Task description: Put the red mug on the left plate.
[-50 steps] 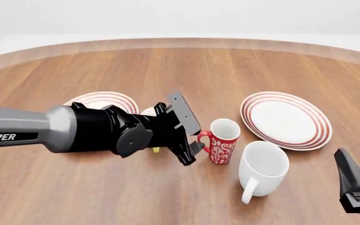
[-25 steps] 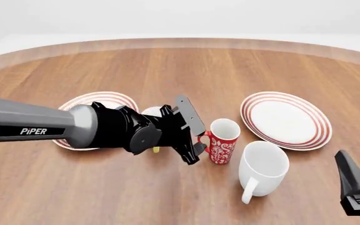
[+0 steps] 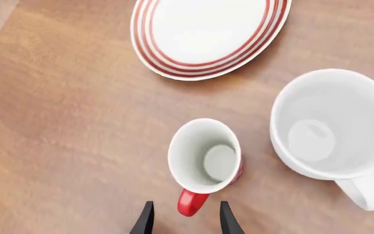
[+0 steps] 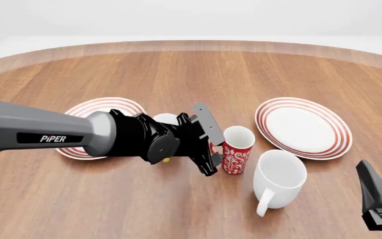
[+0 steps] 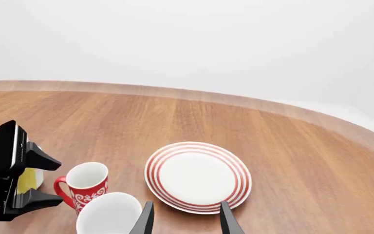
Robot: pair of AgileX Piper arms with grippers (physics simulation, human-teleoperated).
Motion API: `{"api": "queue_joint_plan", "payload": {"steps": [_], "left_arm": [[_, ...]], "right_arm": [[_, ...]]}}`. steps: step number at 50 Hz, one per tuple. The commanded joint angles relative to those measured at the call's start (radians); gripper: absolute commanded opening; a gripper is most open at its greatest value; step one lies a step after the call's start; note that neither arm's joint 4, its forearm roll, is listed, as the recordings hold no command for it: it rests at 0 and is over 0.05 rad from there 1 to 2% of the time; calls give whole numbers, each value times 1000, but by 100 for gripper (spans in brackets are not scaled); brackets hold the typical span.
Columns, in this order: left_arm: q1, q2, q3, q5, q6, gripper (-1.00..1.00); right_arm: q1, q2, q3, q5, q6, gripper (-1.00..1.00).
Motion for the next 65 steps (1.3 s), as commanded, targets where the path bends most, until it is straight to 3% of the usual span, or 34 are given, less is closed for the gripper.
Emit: {"api": "queue_joint_plan", "payload": {"steps": [1, 36, 37, 51, 65], "left_arm": [[0, 20, -22, 8, 6, 100], [18, 81, -57, -5, 16, 100], [17, 79, -55, -7, 18, -100], [7, 70, -41, -22, 32, -100], [7, 39, -49, -6, -6, -100]], "right_arm": [[0, -6, 0, 2, 2, 100], [-2, 32, 0, -41, 12, 100], [-2, 26, 0, -35, 12, 100], [-2, -4, -1, -4, 13, 100], [-1, 19, 0, -26, 12, 100]]}}
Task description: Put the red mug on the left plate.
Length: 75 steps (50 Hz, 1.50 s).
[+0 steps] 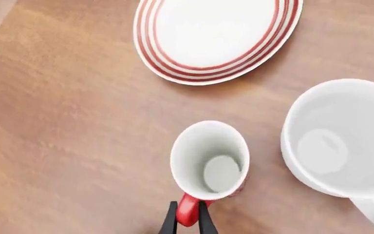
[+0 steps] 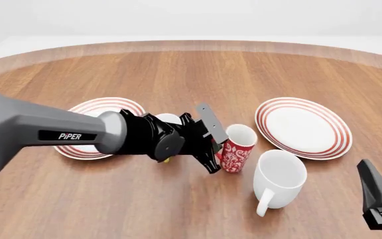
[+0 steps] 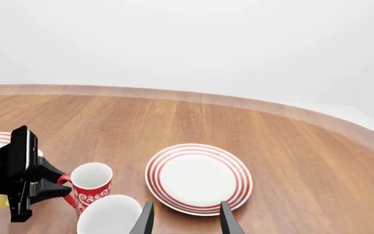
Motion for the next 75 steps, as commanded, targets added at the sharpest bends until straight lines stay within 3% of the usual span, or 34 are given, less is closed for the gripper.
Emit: {"api": "queue_joint_plan", "payload": {"steps": [1, 29, 35, 49, 69, 72, 75], "left_arm": [[-1, -21, -3, 10, -14, -100], [1, -127, -10, 28, -101, -100], [7, -160, -34, 53, -158, -100], [43, -254, -70, 99, -184, -100], [131, -349, -85, 117, -198, -100], [229, -360, -71, 74, -161, -100], [260, -370, -67, 64, -184, -100]], "right_arm": [[1, 21, 0, -20, -1, 100], [1, -6, 1, 15, -4, 100], [1, -6, 1, 18, -5, 100], [1, -6, 1, 27, -11, 100], [0, -1, 1, 28, -14, 100], [2, 8, 1, 21, -15, 100], [1, 9, 1, 20, -15, 100]]}}
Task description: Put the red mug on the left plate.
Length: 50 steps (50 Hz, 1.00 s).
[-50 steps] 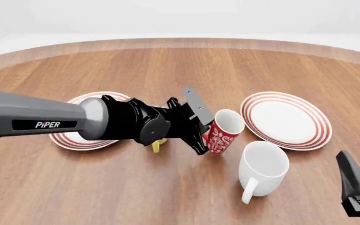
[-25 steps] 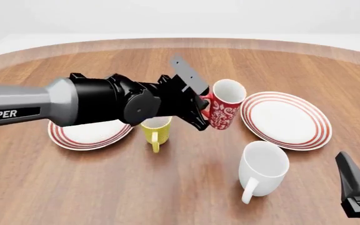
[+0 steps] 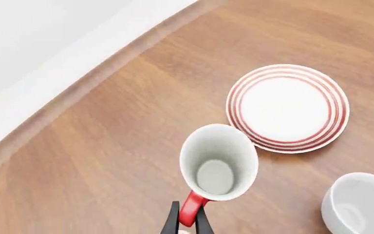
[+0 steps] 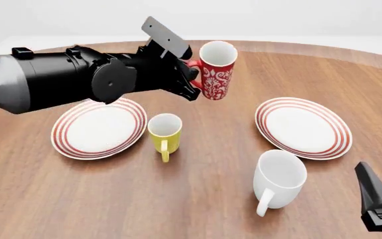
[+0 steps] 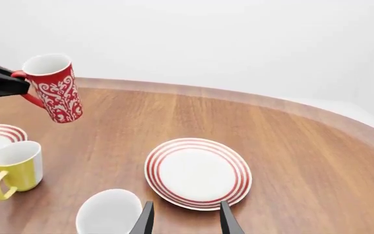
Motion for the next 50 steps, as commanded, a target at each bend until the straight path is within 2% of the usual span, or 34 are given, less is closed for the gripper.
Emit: {"api": "queue_joint_plan", "payload": {"steps": [1, 9, 25, 28, 29, 34, 36, 40, 41, 50], "left_arm": [[128, -48, 6, -36, 7, -100], [179, -74, 1, -34, -7, -100], [342, -119, 88, -128, -33, -100], [351, -127, 98, -137, -43, -100], [380, -136, 108, -150, -31, -100], [411, -143, 124, -162, -49, -100], [412, -153, 151, -188, -23, -100], [425, -153, 185, -220, -15, -100], [427, -146, 184, -215, -35, -100], [477, -150, 228, -267, -44, -100]], "right_arm": [[1, 7, 0, -4, -2, 100], [0, -2, 0, 6, -4, 100], [0, 0, 0, 4, -6, 100], [0, 0, 0, 4, -6, 100], [-1, -1, 0, 5, -6, 100], [0, -4, 0, 8, -6, 100], [-1, -4, 0, 9, -6, 100], [-1, 5, 0, 0, -7, 100], [-2, 12, 0, -7, -6, 100], [-2, 18, 0, -13, -6, 100]]}}
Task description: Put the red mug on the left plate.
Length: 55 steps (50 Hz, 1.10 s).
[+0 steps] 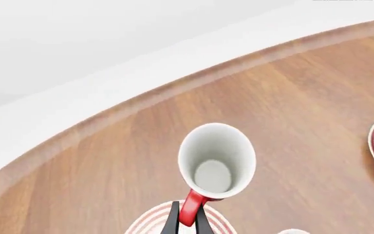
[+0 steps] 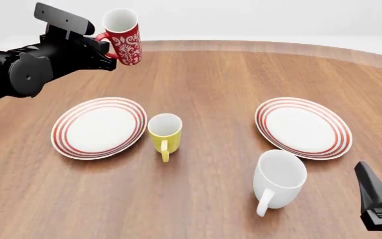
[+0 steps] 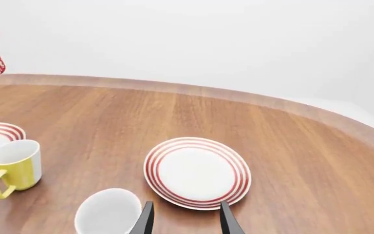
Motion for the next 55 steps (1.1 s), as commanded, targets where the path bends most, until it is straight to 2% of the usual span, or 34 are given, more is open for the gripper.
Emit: {"api": "queue_joint_plan", "payload": {"steps": [1, 11, 22, 39, 49, 50, 55], "left_arm": [[63, -11, 58, -65, -6, -100], [91, -4, 120, -130, 3, -100], [98, -12, 179, -159, -48, -100], [119, 18, 313, -296, -8, -100], [139, 34, 356, -343, -37, -100], [148, 27, 366, -356, -81, -100], [160, 41, 372, -376, -85, -100]], "right_arm": [[-1, -1, 0, 1, 0, 100], [-1, 10, 0, -9, 0, 100], [-1, 18, -1, -14, -1, 100], [-3, -1, -1, 9, -2, 100], [-1, -9, 0, 15, -3, 100], [-1, 3, -1, 5, -3, 100], [0, 6, 0, 0, -4, 100]]}}
